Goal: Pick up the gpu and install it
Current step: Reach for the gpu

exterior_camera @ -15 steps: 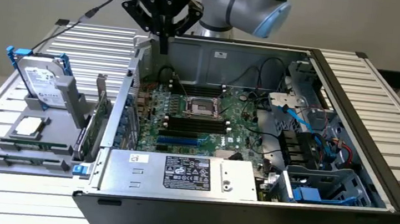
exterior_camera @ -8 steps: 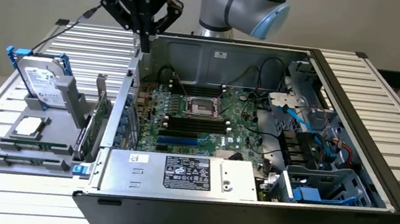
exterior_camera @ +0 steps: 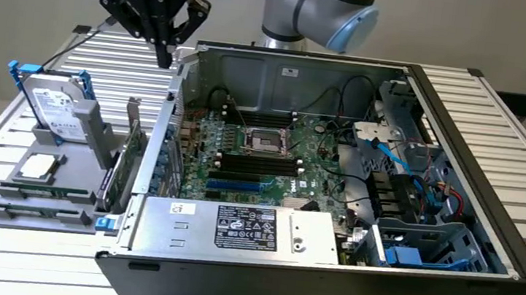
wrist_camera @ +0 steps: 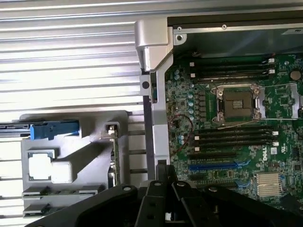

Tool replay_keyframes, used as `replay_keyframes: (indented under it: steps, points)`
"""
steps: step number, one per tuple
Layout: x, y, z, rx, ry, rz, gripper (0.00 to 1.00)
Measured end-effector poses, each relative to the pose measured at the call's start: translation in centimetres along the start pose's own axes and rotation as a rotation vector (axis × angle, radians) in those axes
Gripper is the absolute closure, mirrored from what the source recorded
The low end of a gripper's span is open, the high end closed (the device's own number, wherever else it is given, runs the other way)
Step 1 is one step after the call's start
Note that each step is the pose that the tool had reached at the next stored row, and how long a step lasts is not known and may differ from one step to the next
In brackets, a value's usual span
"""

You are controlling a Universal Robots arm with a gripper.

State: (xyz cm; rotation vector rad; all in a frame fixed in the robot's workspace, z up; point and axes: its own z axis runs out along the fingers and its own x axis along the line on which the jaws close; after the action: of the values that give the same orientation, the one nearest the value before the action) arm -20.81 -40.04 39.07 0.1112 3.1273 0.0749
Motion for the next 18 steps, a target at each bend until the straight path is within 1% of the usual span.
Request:
replay_keyframes:
  steps: [5, 9, 11, 13, 18]
  points:
    - [2.2, -0.51, 0.1, 0.0, 0.0, 0.0, 0.89]
    - [4.0, -1.11, 0.2, 0.0, 0.0, 0.0, 0.89]
    - [4.8, -1.65, 0.3, 0.0, -0.0001, 0.0, 0.89]
    - [5.4, -2.23, 0.44, 0.0, 0.0005, 0.0, 0.89]
    - [6.6, -3.53, 0.9, 0.0003, 0.0047, 0.0, 0.89]
